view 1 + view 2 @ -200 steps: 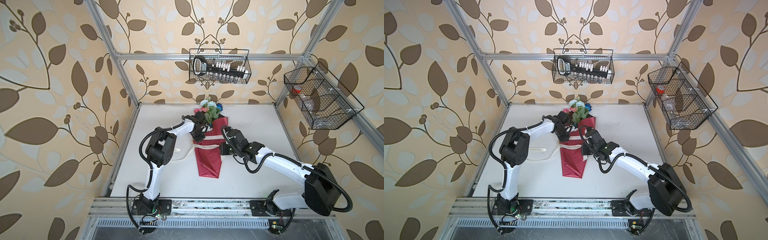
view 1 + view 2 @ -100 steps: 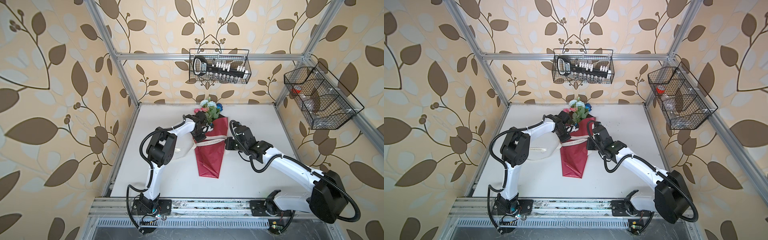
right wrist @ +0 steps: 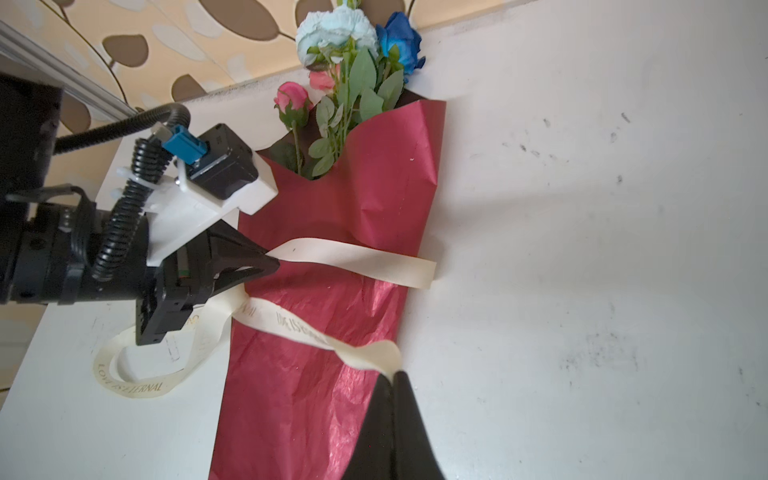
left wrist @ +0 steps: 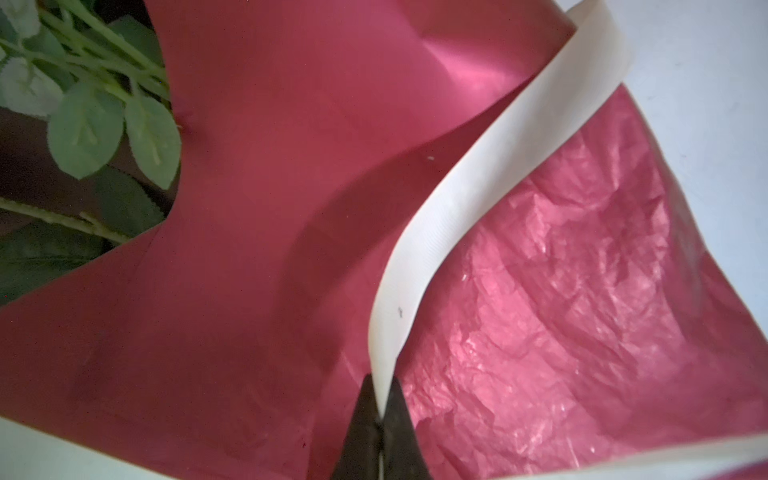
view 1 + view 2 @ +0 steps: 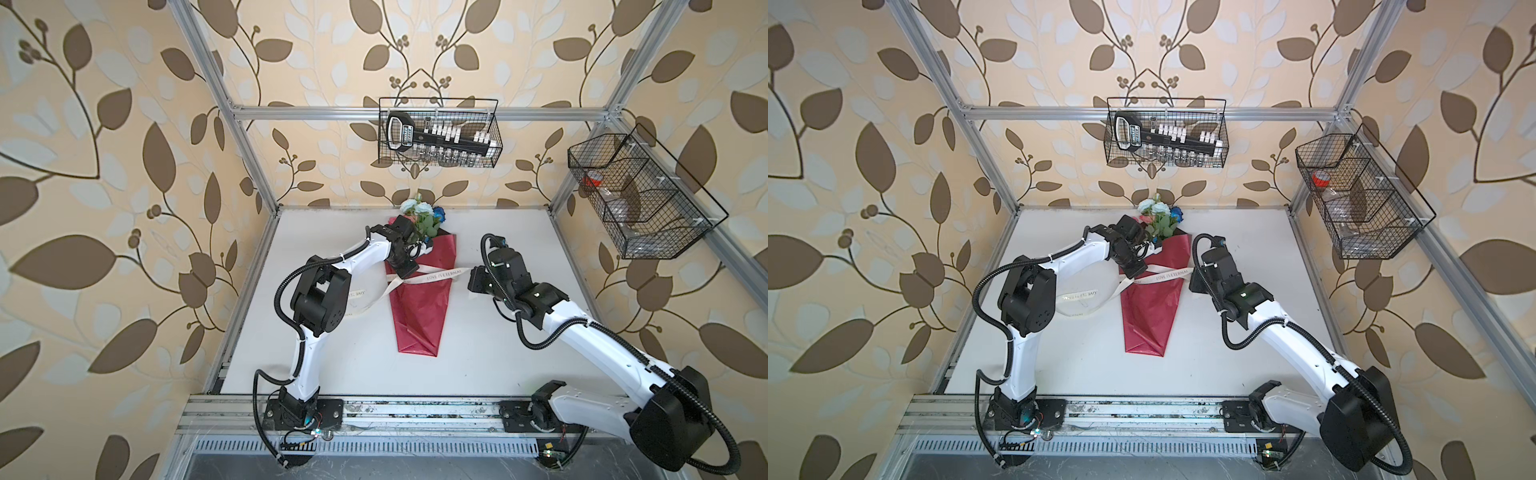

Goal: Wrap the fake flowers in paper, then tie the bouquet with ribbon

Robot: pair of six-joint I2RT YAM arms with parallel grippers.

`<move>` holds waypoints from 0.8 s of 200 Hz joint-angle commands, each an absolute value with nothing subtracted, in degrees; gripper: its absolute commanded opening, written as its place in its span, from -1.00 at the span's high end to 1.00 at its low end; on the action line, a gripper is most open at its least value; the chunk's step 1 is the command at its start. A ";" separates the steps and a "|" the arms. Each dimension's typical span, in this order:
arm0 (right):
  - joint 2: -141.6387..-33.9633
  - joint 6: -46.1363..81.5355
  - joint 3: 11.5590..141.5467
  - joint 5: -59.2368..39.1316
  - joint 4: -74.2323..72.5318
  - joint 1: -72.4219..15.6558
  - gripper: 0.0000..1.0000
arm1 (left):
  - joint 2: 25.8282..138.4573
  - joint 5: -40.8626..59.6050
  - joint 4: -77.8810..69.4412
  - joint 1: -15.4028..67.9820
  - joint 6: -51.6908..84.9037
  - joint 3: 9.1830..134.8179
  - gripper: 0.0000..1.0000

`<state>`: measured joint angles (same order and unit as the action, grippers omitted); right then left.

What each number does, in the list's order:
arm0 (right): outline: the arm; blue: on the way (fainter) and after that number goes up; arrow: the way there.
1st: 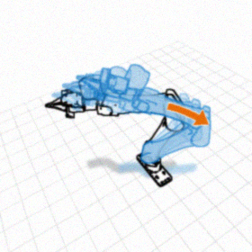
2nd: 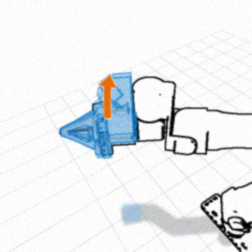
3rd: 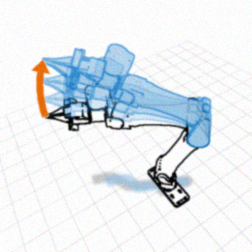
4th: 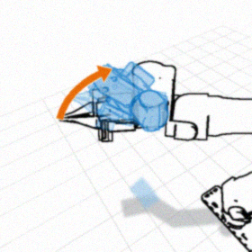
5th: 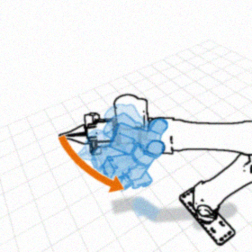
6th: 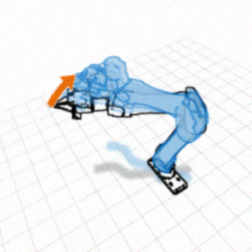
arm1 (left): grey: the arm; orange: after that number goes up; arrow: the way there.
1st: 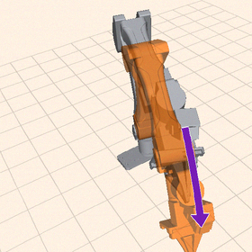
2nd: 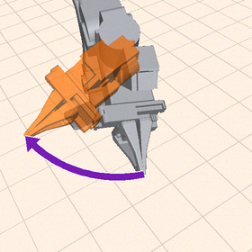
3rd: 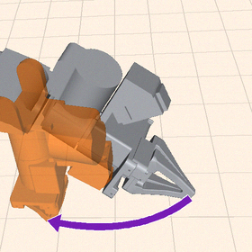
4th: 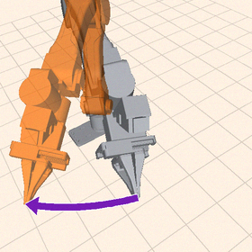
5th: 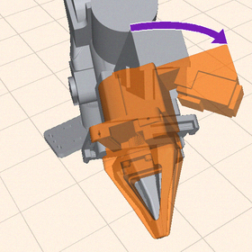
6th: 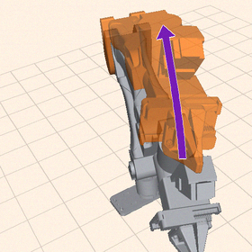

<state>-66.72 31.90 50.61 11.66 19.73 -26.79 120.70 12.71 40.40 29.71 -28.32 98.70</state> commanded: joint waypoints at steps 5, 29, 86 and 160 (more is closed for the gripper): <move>-64.99 31.21 48.96 14.69 22.48 -24.89 1.00 | 118.34 15.90 39.13 30.55 -25.73 102.11 1.00; -63.84 30.85 48.22 15.53 23.99 -23.11 1.00 | 119.60 15.39 37.98 31.57 -23.82 103.49 1.00; -62.82 30.49 45.77 11.66 23.90 -20.21 1.00 | 120.82 17.10 34.62 32.63 -18.09 104.93 1.00; -74.67 36.52 42.25 -18.76 -1.16 -23.70 1.00 | 120.11 17.03 32.95 32.82 -16.67 101.63 1.00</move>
